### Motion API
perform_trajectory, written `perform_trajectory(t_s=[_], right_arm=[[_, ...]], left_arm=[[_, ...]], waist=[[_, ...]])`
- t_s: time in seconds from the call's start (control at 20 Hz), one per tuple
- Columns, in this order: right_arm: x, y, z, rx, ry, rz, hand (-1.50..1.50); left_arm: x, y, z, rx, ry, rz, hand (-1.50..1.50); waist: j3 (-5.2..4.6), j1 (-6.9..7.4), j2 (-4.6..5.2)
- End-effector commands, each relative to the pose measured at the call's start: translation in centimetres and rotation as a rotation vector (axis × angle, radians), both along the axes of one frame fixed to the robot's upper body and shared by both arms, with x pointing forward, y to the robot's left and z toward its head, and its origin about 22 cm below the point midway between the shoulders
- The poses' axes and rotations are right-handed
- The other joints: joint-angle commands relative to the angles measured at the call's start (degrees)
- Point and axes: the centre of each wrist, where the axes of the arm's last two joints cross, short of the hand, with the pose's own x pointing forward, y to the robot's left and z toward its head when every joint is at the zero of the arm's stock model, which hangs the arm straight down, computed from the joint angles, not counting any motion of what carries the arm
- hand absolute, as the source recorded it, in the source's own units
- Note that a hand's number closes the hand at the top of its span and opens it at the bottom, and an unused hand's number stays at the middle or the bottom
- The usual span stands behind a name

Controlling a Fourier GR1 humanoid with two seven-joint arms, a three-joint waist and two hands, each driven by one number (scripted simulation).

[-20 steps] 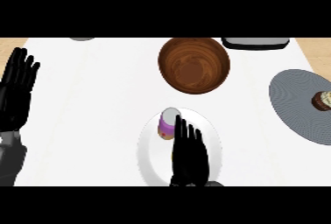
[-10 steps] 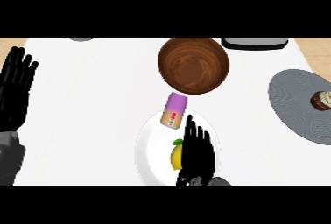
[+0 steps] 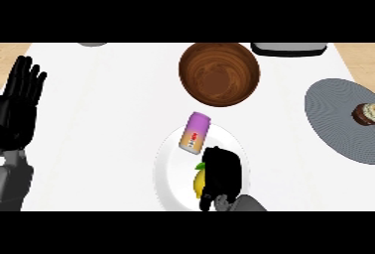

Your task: Pick the lemon from the plate and place it in the bowl

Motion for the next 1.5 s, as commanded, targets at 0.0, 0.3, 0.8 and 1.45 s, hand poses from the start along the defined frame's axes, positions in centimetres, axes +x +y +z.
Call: perform_trajectory(t_s=[0.0,0.3,0.8,1.45], right_arm=[[-1.6,-0.6,-1.2,-0.056,-0.024,-0.005,1.5],[-2.7,-10.3,-1.0,-0.083,-0.015,-0.226,1.5],[-6.6,-27.8,5.2,-0.198,-0.125,-0.53,1.5],[-10.8,-23.5,18.7,-0.081,-0.556,-0.383,1.5]], left_arm=[[-0.3,1.1,-1.2,-0.006,-0.017,-0.001,0.0],[-1.0,0.5,-0.7,-0.018,0.033,0.016,0.0],[-1.8,3.6,0.8,-0.002,0.016,0.037,0.0],[0.1,0.7,0.9,0.008,0.012,0.012,0.0]], waist=[[0.05,-0.17,0.23],[0.07,-2.17,-0.31],[0.02,-1.92,-0.15],[0.0,-1.13,0.07]])
